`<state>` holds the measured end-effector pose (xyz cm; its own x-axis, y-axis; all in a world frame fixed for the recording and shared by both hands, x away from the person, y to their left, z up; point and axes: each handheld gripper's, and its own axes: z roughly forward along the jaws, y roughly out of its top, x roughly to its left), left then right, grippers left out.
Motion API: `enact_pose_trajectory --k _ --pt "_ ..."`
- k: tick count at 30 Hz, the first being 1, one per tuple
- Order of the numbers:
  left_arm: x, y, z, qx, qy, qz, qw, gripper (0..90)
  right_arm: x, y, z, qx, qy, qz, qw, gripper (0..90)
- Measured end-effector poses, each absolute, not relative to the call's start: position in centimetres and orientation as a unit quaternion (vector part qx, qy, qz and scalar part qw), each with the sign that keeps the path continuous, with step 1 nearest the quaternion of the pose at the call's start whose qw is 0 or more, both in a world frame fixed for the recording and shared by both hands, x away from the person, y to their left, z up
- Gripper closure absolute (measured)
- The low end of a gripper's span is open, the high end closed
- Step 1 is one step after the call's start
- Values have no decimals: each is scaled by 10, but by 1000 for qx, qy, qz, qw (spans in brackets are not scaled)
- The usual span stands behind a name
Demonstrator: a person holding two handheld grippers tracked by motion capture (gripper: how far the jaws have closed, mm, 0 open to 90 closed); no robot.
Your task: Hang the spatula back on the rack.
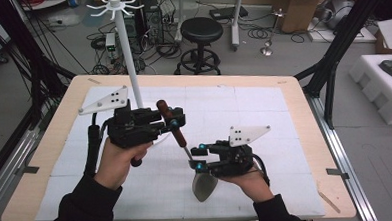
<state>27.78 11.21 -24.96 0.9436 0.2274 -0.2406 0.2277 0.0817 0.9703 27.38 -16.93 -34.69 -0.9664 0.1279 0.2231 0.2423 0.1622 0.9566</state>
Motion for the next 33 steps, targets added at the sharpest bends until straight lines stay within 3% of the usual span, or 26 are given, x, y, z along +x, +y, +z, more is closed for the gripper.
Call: enact_pose_trajectory --k 2,8,15,17,20,23,24,33 --pt "277 111 -248 681 156 -2 716 728 277 -169 -347 -114 -758 -640 60 433" --pt "275 110 -244 693 118 -16 711 728 280 -166 -346 -76 -750 -651 86 411" --pt "274 111 -244 692 94 -32 715 727 283 -158 -350 -30 -761 -637 117 670" --pt "274 112 -243 690 96 -33 716 727 282 -156 -351 -22 -759 -640 118 826" --pt "275 115 -242 679 122 -2 724 719 276 -155 -348 -46 -757 -647 79 841" --pt "274 111 -244 682 144 22 717 493 274 -155 -345 -82 -745 -660 48 844" --pt "273 109 -245 685 147 32 713 466 274 -156 -344 -90 -738 -668 41 844" --pt "278 102 -252 685 194 56 700 447 272 -160 -342 -162 -721 -673 -31 843"
